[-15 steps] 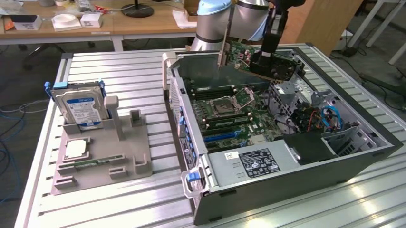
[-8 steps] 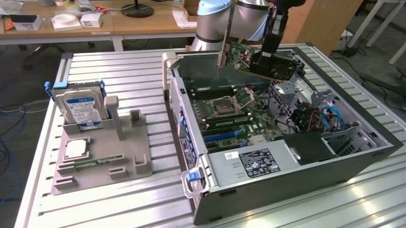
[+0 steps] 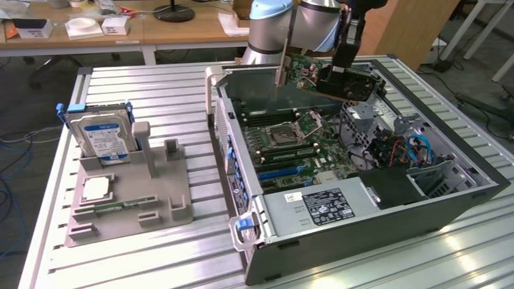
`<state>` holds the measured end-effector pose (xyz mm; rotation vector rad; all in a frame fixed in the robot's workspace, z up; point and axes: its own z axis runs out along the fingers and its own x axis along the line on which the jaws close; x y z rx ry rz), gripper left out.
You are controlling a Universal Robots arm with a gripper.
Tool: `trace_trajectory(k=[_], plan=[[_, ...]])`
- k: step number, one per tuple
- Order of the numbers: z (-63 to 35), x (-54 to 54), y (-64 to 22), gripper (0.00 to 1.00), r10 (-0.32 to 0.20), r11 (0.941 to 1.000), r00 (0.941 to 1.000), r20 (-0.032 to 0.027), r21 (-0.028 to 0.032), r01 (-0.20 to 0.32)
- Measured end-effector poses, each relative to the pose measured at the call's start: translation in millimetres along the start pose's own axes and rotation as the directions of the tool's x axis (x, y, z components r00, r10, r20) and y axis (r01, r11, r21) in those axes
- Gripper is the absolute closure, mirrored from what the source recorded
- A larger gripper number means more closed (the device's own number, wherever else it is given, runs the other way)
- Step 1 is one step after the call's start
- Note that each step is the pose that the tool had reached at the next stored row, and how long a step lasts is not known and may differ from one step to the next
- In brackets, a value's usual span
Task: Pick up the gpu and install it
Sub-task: 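Insert the gpu into the slot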
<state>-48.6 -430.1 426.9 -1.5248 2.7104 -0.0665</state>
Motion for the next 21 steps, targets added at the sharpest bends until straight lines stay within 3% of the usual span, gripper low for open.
trace_trajectory(k=[21], plan=[[0.0,1.5,-0.9,0.74,-0.103,0.9946,0.9946,0.0054,-0.0004,0.103]])
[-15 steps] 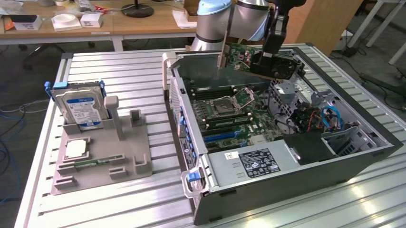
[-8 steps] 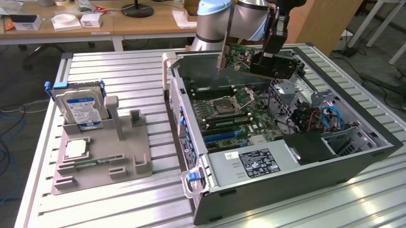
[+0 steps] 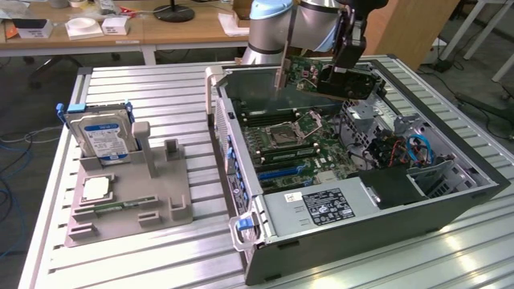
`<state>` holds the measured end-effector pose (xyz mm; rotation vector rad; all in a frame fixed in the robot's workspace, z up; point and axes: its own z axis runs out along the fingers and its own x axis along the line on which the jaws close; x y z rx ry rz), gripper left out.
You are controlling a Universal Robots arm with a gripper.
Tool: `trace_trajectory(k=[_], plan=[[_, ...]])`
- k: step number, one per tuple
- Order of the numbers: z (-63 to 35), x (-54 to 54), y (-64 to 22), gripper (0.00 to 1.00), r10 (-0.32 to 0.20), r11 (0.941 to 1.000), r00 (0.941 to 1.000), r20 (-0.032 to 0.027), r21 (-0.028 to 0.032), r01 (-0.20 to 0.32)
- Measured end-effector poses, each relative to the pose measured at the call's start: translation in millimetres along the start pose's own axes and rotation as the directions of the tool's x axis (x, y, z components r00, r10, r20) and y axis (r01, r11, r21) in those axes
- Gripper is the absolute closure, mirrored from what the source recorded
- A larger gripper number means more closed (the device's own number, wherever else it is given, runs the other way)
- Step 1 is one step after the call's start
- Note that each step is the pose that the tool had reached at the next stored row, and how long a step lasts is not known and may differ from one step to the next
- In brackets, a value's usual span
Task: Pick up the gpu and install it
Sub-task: 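Insert the gpu into the slot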
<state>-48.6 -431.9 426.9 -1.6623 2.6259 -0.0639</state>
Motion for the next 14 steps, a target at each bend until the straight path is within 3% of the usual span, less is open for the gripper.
trace_trajectory(k=[14], plan=[[0.1,0.7,-0.4,0.74,-0.076,0.9971,0.9971,0.0041,-0.0002,0.076]])
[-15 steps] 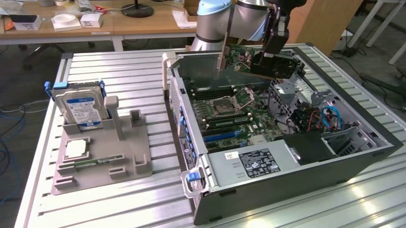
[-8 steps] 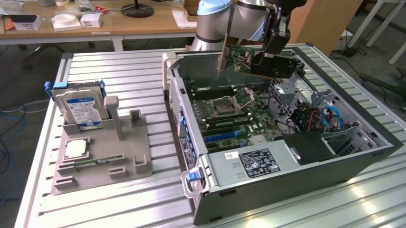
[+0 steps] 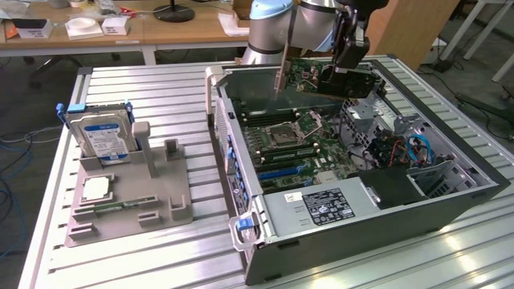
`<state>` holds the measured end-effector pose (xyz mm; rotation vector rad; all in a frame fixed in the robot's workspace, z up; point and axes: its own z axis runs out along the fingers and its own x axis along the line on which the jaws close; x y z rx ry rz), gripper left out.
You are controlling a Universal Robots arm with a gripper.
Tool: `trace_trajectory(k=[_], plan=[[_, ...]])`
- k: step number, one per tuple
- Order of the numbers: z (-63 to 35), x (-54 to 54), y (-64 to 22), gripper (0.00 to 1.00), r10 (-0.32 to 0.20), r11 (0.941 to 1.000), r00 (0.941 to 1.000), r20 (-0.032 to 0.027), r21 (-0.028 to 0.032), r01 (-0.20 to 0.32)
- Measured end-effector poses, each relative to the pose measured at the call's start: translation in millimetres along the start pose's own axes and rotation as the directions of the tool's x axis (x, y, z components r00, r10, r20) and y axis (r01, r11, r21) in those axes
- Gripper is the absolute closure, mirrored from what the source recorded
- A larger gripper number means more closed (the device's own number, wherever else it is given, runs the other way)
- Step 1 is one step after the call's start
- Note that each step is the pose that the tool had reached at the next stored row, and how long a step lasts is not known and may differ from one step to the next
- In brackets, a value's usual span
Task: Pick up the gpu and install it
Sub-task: 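Insert the gpu into the slot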
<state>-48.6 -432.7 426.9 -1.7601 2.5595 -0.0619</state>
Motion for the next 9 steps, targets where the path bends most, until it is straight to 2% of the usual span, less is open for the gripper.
trace_trajectory(k=[9], plan=[[0.0,0.4,-0.2,0.74,-0.062,0.9981,0.9981,0.0032,-0.0003,0.062]])
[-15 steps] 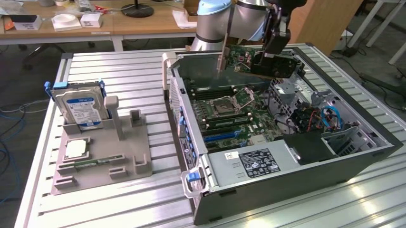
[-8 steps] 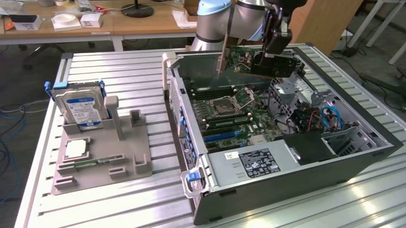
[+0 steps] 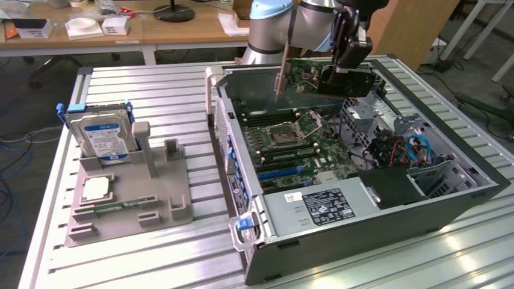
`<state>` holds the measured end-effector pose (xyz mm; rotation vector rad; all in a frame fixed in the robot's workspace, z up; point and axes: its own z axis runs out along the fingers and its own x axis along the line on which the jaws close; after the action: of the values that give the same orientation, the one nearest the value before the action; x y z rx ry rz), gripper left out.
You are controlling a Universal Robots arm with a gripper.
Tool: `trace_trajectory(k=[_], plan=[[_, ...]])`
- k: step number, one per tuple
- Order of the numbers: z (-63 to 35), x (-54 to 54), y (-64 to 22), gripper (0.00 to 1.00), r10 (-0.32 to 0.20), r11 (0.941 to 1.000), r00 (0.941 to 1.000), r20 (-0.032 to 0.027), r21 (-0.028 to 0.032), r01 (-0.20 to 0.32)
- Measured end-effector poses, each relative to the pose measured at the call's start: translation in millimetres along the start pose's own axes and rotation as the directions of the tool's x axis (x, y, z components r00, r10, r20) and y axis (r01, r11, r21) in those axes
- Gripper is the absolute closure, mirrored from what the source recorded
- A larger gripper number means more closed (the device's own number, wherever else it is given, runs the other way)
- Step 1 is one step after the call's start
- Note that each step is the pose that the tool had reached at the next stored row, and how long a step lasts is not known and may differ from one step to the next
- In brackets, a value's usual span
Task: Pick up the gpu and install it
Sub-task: 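Insert the gpu into the slot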
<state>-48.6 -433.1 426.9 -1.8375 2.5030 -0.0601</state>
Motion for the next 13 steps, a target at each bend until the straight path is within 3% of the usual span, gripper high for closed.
trace_trajectory(k=[13], plan=[[0.0,0.9,-0.3,0.74,-0.087,0.9962,0.9962,0.0045,-0.0003,0.087]])
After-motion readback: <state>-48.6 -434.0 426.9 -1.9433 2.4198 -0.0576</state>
